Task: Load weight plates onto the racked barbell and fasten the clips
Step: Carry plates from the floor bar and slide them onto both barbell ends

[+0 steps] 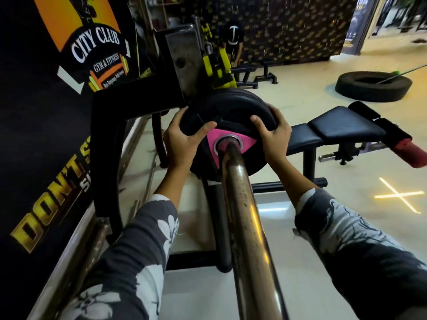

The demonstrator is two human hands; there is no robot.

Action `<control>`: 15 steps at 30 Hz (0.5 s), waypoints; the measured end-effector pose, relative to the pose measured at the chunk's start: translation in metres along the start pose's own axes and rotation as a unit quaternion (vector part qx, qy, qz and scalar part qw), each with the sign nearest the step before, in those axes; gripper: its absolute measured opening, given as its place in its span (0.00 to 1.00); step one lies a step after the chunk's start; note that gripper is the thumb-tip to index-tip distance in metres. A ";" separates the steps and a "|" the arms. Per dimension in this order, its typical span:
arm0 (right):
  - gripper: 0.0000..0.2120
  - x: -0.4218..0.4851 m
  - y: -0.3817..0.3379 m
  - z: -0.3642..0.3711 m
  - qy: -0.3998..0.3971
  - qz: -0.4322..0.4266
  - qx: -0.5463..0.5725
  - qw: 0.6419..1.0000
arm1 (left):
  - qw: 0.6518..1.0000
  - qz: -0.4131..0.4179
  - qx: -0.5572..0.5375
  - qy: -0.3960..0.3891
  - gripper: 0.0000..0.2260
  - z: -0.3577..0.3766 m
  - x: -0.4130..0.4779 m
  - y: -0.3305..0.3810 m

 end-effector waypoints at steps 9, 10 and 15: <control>0.28 0.002 0.007 0.002 0.027 -0.011 -0.023 0.999 | 0.999 0.024 0.037 0.007 0.34 -0.001 -0.003 0.003; 0.28 0.003 0.006 0.002 0.009 -0.001 -0.028 1.000 | 0.999 0.016 0.051 -0.003 0.34 -0.002 -0.003 0.004; 0.28 -0.019 -0.014 -0.008 -0.061 0.018 -0.075 0.995 | 0.975 0.034 0.213 -0.056 0.31 -0.016 -0.028 0.021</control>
Point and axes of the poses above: each hand's wrist, its own x-axis towards the middle knuckle, its own z-axis out of the palm, y = z × x, the point moved 4 cm from there along x, towards the middle knuckle, and after that the axes turned 10 degrees about -y, right-handed, at the moved point
